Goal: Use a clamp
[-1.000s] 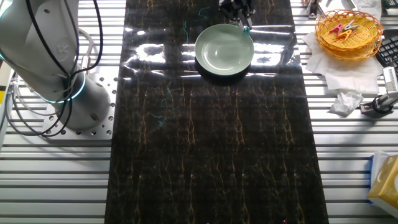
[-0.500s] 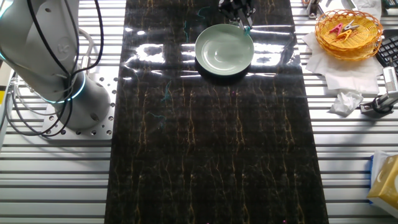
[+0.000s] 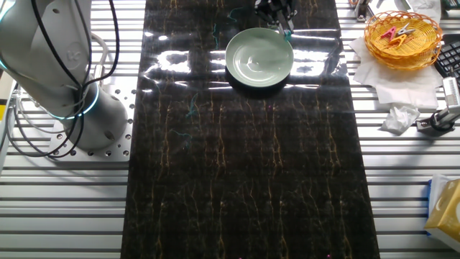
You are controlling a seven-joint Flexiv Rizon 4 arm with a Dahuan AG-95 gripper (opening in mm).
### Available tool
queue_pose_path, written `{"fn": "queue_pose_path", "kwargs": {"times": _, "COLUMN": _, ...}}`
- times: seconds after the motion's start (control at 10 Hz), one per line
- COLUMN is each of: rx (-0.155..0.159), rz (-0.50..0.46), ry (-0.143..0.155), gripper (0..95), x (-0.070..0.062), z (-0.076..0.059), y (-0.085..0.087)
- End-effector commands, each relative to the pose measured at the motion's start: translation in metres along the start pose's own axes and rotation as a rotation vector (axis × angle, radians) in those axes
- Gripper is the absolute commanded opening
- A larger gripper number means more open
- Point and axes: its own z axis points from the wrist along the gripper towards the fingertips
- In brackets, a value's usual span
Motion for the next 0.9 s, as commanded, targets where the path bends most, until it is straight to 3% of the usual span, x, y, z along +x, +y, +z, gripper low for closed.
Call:
{"fn": "queue_pose_path", "kwargs": {"times": 0.1, "rx": -0.003, "rz": -0.005, "ry": 0.010, "gripper": 0.0, "x": -0.0139, "z": 0.0112, "y": 0.0000}}
{"fn": "queue_pose_path", "kwargs": {"times": 0.9, "rx": -0.004, "rz": -0.020, "ry": 0.012, "gripper": 0.0, "x": -0.0214, "z": 0.0150, "y": -0.0031}}
